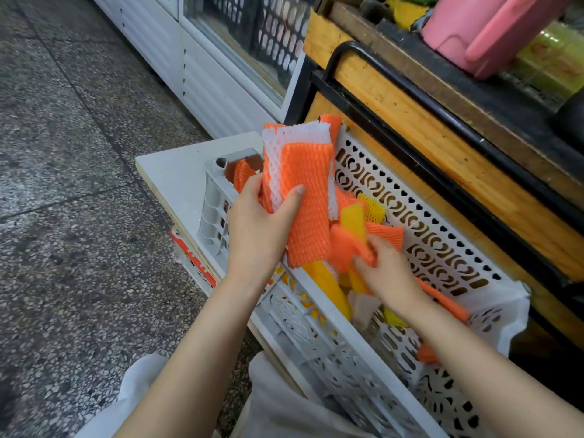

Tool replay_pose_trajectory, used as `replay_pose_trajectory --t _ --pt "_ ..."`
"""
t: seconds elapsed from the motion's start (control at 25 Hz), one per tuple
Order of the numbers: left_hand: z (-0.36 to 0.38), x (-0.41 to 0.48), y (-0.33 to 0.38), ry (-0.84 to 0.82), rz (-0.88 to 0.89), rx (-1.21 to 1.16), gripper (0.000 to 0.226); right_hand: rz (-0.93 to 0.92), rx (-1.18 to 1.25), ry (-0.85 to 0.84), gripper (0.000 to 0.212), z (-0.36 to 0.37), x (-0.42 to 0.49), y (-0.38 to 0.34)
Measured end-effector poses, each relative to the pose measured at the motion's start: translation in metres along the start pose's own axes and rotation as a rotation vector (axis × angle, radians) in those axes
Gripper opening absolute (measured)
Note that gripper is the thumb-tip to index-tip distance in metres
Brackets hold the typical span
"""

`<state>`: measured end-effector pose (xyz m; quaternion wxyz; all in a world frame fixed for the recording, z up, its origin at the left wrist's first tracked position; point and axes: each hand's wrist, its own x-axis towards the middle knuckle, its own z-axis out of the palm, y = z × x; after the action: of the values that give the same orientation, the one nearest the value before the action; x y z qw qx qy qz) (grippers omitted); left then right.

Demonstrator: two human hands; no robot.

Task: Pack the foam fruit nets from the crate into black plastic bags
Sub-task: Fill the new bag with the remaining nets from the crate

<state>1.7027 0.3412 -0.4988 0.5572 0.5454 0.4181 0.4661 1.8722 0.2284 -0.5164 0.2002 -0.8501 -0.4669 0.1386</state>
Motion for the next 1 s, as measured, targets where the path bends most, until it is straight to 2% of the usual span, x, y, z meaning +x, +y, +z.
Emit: replay_pose_trajectory --t 0.04,0.08,0.16,0.24,0.32,0.44,0.68,0.76,0.84,0.92,1.0 --pt "0.000 0.000 0.000 0.002 -0.001 -0.006 0.020 -0.063 -0.025 0.081 0.038 -0.003 -0.003 -0.002" --pt "0.001 0.001 0.000 0.004 -0.002 -0.010 0.019 -0.127 -0.081 0.076 0.046 -0.003 -0.006 -0.002" --pt "0.002 0.001 -0.001 0.005 -0.007 -0.011 0.018 -0.176 -0.181 -0.181 0.053 0.006 -0.013 0.003" --pt "0.003 0.000 0.000 0.002 -0.012 -0.007 0.019 -0.138 -0.262 -0.455 0.065 0.016 -0.019 0.004" --pt "0.004 -0.001 0.000 0.004 -0.013 -0.001 0.021 -0.118 -0.320 -0.500 0.079 0.023 -0.021 0.003" --pt "0.004 0.000 -0.001 0.001 -0.014 -0.002 0.027 -0.134 -0.362 -0.367 0.076 0.028 -0.017 0.003" --pt "0.008 0.001 -0.004 -0.018 0.000 -0.018 0.030 -0.086 -0.223 -0.137 0.021 0.004 -0.002 0.013" --pt "0.011 0.000 -0.004 -0.025 0.014 -0.026 0.025 -0.020 -0.169 0.007 0.021 -0.012 -0.001 0.014" --pt "0.015 -0.005 -0.002 -0.037 0.037 -0.004 0.025 0.062 -0.007 0.174 0.025 -0.032 -0.003 0.008" --pt "0.022 -0.011 0.001 -0.054 0.056 0.025 0.025 0.048 0.125 0.319 0.034 -0.049 -0.011 -0.009" --pt "0.031 -0.020 0.001 -0.077 0.074 0.051 0.026 -0.016 0.186 0.339 0.034 -0.054 -0.024 -0.029"
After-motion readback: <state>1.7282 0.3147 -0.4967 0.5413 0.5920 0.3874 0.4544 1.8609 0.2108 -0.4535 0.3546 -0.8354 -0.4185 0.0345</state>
